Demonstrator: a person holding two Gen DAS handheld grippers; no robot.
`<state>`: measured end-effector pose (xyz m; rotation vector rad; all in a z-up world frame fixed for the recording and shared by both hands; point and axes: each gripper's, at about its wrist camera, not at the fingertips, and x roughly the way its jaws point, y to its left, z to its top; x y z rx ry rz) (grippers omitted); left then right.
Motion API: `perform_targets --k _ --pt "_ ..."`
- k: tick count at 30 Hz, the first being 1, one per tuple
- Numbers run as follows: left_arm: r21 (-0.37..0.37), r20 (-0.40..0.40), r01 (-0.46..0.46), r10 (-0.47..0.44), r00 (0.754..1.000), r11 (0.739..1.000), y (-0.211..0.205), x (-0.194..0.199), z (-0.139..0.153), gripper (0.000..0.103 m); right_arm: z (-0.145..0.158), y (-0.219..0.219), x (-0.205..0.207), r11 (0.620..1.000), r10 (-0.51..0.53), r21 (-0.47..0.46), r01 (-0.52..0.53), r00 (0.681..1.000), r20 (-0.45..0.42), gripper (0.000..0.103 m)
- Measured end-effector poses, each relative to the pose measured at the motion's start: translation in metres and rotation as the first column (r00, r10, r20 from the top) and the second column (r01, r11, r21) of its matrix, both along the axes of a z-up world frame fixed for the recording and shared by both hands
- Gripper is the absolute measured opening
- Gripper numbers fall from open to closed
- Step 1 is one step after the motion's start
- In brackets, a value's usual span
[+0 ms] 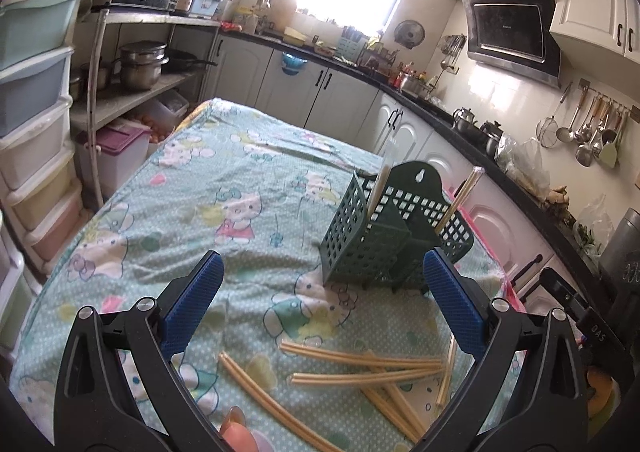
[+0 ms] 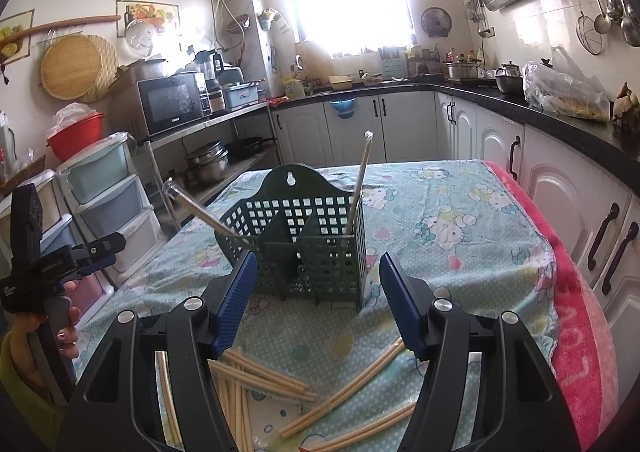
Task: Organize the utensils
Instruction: 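Move the left tool toward remaining chopsticks while the right tool approaches others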
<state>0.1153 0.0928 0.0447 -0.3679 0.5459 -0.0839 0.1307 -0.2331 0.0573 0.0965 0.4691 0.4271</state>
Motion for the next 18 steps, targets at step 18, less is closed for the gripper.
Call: perform_targets --k 18 --pt "-0.105 -0.160 0.050 -0.066 0.985 0.993 -0.009 0.005 -0.049 0.092 -0.043 -0.014 -0.011 0.999 -0.020 -0.032 0.017 0.994 -0.109 0.062"
